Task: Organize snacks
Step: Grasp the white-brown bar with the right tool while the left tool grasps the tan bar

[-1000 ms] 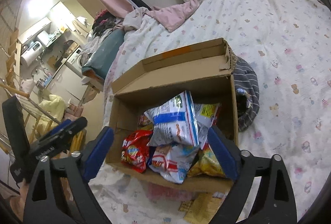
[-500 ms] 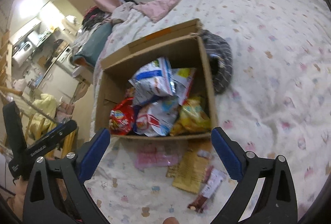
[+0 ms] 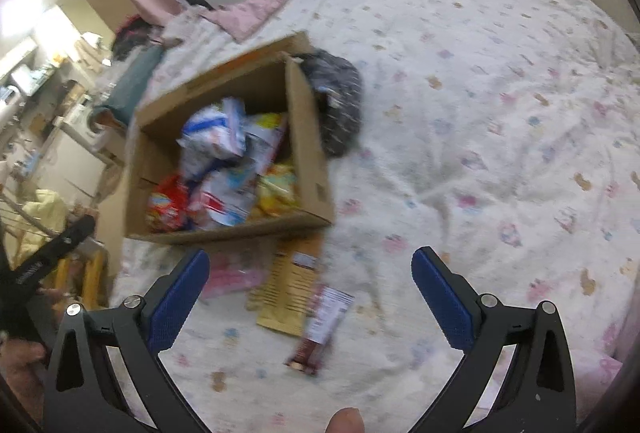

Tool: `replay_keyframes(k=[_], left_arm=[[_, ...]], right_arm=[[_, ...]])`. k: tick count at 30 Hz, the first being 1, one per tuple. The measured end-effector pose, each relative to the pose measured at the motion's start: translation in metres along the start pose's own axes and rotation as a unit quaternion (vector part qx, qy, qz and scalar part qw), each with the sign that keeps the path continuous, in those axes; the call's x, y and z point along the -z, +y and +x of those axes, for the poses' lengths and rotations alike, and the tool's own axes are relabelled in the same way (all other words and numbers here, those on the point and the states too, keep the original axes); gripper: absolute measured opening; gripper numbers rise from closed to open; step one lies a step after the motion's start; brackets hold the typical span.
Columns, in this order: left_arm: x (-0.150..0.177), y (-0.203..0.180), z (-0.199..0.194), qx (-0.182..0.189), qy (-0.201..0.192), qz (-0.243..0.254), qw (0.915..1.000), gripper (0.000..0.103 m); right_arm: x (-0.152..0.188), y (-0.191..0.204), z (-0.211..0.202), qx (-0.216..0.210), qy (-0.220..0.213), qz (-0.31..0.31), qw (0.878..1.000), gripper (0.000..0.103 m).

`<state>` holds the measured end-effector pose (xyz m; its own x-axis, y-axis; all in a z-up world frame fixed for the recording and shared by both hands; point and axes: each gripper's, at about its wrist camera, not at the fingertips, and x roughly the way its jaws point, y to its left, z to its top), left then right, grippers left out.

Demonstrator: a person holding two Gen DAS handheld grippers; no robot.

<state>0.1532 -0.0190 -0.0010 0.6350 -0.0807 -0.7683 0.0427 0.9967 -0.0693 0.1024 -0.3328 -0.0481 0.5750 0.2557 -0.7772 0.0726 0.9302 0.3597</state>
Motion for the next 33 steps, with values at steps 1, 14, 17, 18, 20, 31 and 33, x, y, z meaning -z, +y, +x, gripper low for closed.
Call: replay_keyframes(k=[1, 14, 17, 18, 20, 31, 33], left_arm=[[0.001, -0.002, 0.004, 0.001, 0.008, 0.004, 1.0, 0.103], [0.01, -0.007, 0.022, 0.021, 0.05, 0.01, 0.9985, 0.103], [0.011, -0.009, 0.017, 0.014, 0.038, 0.019, 0.999, 0.103], [0.011, -0.009, 0.017, 0.014, 0.039, 0.019, 0.999, 0.103], [0.013, -0.007, 0.018, 0.016, 0.043, 0.017, 0.9988, 0.103], [0.019, 0.022, 0.036, 0.015, 0.093, -0.034, 0.995, 0.103], [0.021, 0.02, 0.041, 0.021, 0.106, -0.04, 0.9933, 0.103]], right_arm=[[0.002, -0.004, 0.001, 0.005, 0.006, 0.003, 1.0, 0.103], [0.022, -0.026, 0.059, -0.006, 0.143, 0.049, 0.989, 0.102], [0.034, -0.023, 0.084, -0.027, 0.186, 0.069, 0.98, 0.087], [0.037, -0.021, 0.091, -0.03, 0.196, 0.069, 0.978, 0.082], [0.044, -0.014, 0.106, -0.025, 0.22, 0.061, 0.973, 0.076], [0.048, -0.004, 0.102, 0.011, 0.212, 0.024, 0.977, 0.02], [0.045, -0.005, 0.09, 0.008, 0.198, 0.02, 0.98, 0.019]])
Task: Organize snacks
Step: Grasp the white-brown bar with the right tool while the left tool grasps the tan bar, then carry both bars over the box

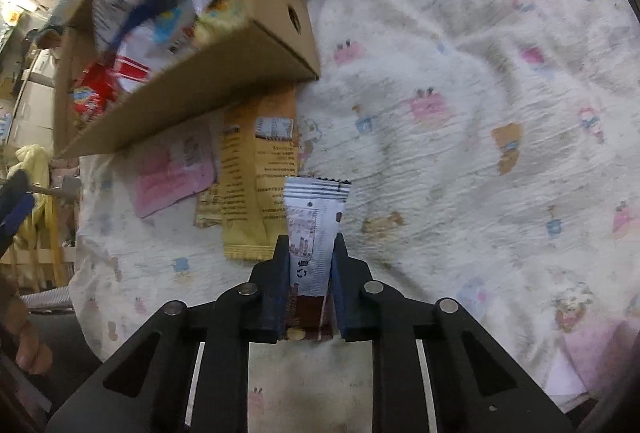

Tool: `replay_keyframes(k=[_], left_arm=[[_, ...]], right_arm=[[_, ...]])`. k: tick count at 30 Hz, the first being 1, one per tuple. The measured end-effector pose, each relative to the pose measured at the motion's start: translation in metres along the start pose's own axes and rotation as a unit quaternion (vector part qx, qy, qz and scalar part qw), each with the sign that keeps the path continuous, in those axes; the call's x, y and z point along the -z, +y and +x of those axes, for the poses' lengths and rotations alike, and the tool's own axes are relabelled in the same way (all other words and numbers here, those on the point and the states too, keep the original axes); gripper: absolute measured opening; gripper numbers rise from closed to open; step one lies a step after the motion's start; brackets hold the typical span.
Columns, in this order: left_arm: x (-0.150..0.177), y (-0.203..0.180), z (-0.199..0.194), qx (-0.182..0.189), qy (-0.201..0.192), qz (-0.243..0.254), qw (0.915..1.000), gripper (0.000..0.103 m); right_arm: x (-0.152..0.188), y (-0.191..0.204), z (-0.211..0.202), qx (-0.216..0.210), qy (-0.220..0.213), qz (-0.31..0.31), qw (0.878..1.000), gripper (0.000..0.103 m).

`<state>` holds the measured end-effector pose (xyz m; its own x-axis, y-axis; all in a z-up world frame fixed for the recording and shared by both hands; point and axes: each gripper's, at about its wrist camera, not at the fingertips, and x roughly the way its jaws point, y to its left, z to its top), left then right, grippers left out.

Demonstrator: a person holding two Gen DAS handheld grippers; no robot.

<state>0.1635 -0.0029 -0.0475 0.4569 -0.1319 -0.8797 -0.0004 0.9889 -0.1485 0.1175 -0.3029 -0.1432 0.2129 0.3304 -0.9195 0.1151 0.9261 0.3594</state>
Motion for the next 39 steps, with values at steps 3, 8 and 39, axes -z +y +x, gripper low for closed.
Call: replay_keyframes(k=[3, 8, 39], left_arm=[[0.007, -0.011, 0.009, 0.0, 0.016, 0.011, 0.9998, 0.103], [0.022, -0.049, 0.033, 0.007, 0.056, 0.012, 0.9983, 0.096], [0.043, -0.151, 0.08, 0.028, 0.072, 0.054, 0.9955, 0.026]], right_arm=[[0.002, -0.011, -0.024, -0.021, -0.035, 0.017, 0.999, 0.019], [-0.004, -0.031, -0.054, -0.056, -0.08, 0.046, 0.994, 0.019], [-0.029, -0.062, -0.046, -0.067, -0.084, 0.101, 0.989, 0.019]])
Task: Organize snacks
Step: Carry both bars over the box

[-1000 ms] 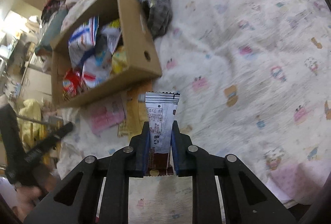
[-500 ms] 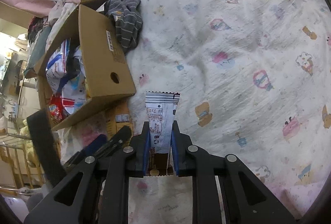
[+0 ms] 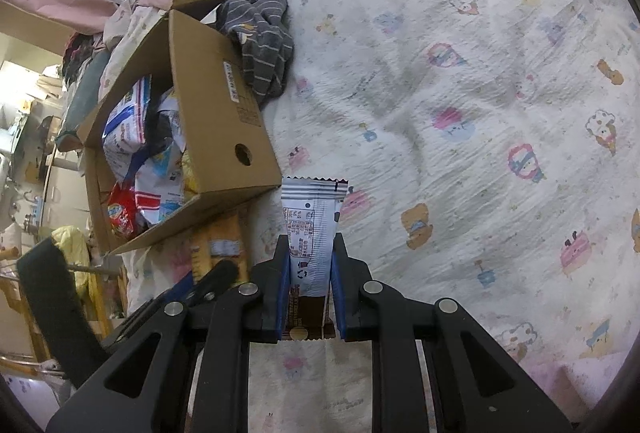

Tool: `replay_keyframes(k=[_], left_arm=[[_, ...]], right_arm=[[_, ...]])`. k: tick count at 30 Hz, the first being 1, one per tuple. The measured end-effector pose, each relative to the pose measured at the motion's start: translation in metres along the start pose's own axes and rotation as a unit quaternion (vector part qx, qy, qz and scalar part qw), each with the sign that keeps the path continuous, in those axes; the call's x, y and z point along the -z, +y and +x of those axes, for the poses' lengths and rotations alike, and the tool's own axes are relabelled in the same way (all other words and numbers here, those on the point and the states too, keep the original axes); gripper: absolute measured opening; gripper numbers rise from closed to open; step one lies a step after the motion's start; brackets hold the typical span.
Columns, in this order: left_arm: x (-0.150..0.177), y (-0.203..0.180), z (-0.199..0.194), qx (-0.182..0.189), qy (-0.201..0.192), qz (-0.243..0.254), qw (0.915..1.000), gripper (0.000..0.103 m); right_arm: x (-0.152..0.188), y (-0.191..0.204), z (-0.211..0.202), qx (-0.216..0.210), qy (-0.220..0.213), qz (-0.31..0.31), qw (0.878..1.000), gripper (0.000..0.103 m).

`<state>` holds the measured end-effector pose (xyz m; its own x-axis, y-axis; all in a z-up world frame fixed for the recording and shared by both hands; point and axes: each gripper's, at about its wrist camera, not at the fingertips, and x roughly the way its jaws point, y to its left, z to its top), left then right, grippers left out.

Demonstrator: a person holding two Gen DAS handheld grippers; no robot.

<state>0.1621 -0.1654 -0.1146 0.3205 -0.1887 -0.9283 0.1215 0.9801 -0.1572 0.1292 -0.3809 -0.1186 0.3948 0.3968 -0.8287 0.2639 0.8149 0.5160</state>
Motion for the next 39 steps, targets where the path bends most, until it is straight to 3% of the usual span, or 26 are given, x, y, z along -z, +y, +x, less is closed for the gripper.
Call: replay_keyframes(k=[4, 10, 13, 15, 21, 26, 30, 39], left_arm=[[0.018, 0.02, -0.028, 0.002, -0.008, -0.008, 0.9999, 0.026], [0.026, 0.057, -0.08, -0.018, -0.061, 0.006, 0.998, 0.026], [0.017, 0.085, -0.109, -0.029, -0.092, 0.003, 0.9953, 0.026], [0.0, 0.091, -0.122, -0.036, -0.116, -0.001, 0.9926, 0.026], [-0.038, 0.119, -0.154, -0.039, -0.161, -0.017, 0.986, 0.026], [-0.068, 0.129, -0.151, -0.042, -0.179, -0.017, 0.9829, 0.027], [-0.094, 0.141, -0.145, -0.034, -0.181, -0.031, 0.9825, 0.027], [-0.128, 0.15, -0.104, -0.02, -0.184, -0.038, 0.9821, 0.027]], right_arm=[[0.006, 0.01, -0.009, -0.005, -0.007, -0.017, 1.0, 0.019], [0.013, 0.031, -0.029, -0.027, -0.028, -0.043, 0.998, 0.019], [0.013, 0.052, -0.038, -0.019, -0.055, -0.078, 0.995, 0.019], [0.013, 0.071, -0.04, 0.011, -0.071, -0.117, 0.991, 0.019], [-0.001, 0.108, -0.043, -0.002, -0.097, -0.153, 0.984, 0.019], [-0.024, 0.135, -0.037, -0.031, -0.093, -0.155, 0.983, 0.019], [-0.043, 0.152, -0.025, -0.021, -0.092, -0.171, 0.981, 0.019], [-0.051, 0.148, 0.009, -0.021, -0.075, -0.179, 0.981, 0.019]])
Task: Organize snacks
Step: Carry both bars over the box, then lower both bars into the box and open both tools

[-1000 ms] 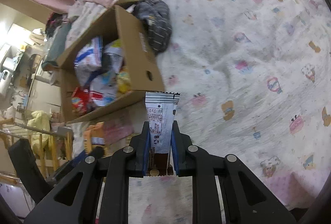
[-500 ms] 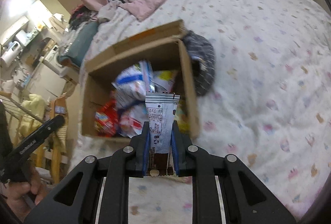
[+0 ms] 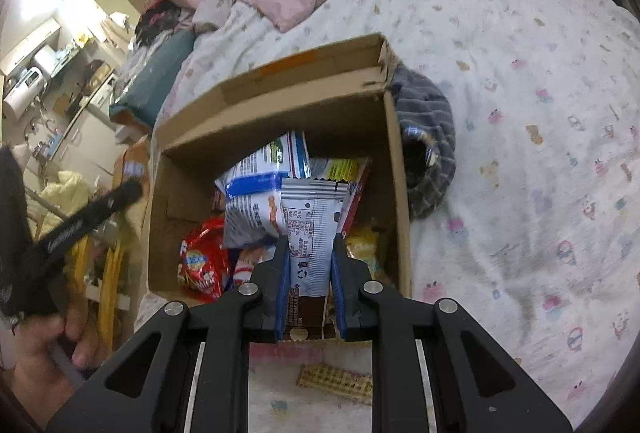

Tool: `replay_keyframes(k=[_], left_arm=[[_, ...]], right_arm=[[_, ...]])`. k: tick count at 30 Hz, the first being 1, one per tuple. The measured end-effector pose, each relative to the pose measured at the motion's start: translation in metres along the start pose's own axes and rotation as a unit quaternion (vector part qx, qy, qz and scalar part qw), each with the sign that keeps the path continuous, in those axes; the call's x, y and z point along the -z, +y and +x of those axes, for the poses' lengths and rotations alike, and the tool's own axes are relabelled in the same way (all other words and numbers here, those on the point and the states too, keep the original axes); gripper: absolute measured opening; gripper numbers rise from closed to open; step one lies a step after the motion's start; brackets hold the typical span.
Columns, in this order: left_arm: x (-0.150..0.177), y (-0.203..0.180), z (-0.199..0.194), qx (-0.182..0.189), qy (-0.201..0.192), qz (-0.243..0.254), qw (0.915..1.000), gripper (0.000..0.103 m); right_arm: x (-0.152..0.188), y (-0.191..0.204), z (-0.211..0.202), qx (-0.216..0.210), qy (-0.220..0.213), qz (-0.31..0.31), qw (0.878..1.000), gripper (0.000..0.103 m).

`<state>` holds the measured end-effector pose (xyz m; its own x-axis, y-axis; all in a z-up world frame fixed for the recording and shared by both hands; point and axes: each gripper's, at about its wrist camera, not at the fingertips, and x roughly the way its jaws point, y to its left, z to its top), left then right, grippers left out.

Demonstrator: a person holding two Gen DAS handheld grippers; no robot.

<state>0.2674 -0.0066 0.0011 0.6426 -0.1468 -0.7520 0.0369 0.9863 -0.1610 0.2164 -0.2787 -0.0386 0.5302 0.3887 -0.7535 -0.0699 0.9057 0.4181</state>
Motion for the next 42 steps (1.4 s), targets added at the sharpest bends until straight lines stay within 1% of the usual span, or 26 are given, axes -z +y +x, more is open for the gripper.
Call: replay_keyframes(k=[2, 6, 8, 12, 15, 21, 27, 29, 31, 32, 35, 36, 37, 41, 42], left_arm=[[-0.005, 0.001, 0.007, 0.009, 0.004, -0.012, 0.9999, 0.027], [-0.005, -0.009, 0.016, -0.012, -0.003, 0.027, 0.9996, 0.027], [-0.005, -0.013, 0.019, -0.014, -0.002, 0.035, 0.9993, 0.027], [-0.004, -0.014, 0.026, -0.006, 0.017, 0.029, 0.9994, 0.027], [-0.002, -0.014, 0.028, -0.009, 0.024, 0.033, 0.9991, 0.028], [0.003, -0.009, 0.027, -0.007, 0.03, 0.033, 0.999, 0.028], [0.004, -0.004, 0.026, 0.003, 0.038, 0.016, 0.9991, 0.029], [0.004, -0.005, 0.025, 0.0, 0.036, 0.019, 0.9992, 0.034], [0.004, -0.007, 0.022, -0.004, 0.029, 0.024, 0.9993, 0.058], [0.004, -0.008, 0.02, -0.003, 0.023, 0.025, 0.9994, 0.061], [0.004, -0.012, 0.014, -0.001, 0.009, 0.037, 0.9993, 0.067], [0.003, -0.013, 0.013, -0.005, 0.007, 0.04, 0.9992, 0.072], [0.003, -0.014, 0.013, -0.008, 0.005, 0.043, 0.999, 0.076], [0.003, -0.015, 0.011, -0.005, 0.001, 0.042, 0.9991, 0.077], [0.003, -0.013, 0.012, -0.006, 0.002, 0.039, 0.9992, 0.078]], right_arm=[[-0.002, 0.003, 0.002, 0.004, -0.005, -0.013, 1.0, 0.019], [-0.005, 0.001, 0.011, 0.018, -0.001, -0.017, 1.0, 0.019], [-0.004, -0.001, 0.014, 0.02, 0.001, -0.009, 1.0, 0.019], [-0.004, -0.001, 0.02, 0.027, 0.007, -0.003, 1.0, 0.019], [-0.003, -0.003, 0.023, 0.025, 0.016, 0.006, 1.0, 0.019], [-0.003, -0.006, 0.029, 0.023, 0.025, 0.015, 0.999, 0.019], [-0.001, -0.003, 0.034, 0.027, 0.034, 0.005, 0.999, 0.019], [-0.001, -0.004, 0.033, 0.026, 0.031, 0.006, 0.999, 0.019], [-0.001, -0.004, 0.032, 0.026, 0.029, 0.006, 0.999, 0.019], [-0.001, -0.004, 0.032, 0.025, 0.028, 0.006, 0.999, 0.019], [-0.001, -0.004, 0.033, 0.022, 0.028, 0.006, 0.999, 0.02], [-0.001, -0.003, 0.032, 0.02, 0.027, 0.006, 0.999, 0.023], [-0.002, -0.003, 0.032, 0.019, 0.025, 0.007, 0.999, 0.023], [-0.003, -0.004, 0.028, -0.002, 0.019, 0.016, 1.0, 0.025], [-0.003, -0.004, 0.028, -0.005, 0.018, 0.017, 1.0, 0.03]])
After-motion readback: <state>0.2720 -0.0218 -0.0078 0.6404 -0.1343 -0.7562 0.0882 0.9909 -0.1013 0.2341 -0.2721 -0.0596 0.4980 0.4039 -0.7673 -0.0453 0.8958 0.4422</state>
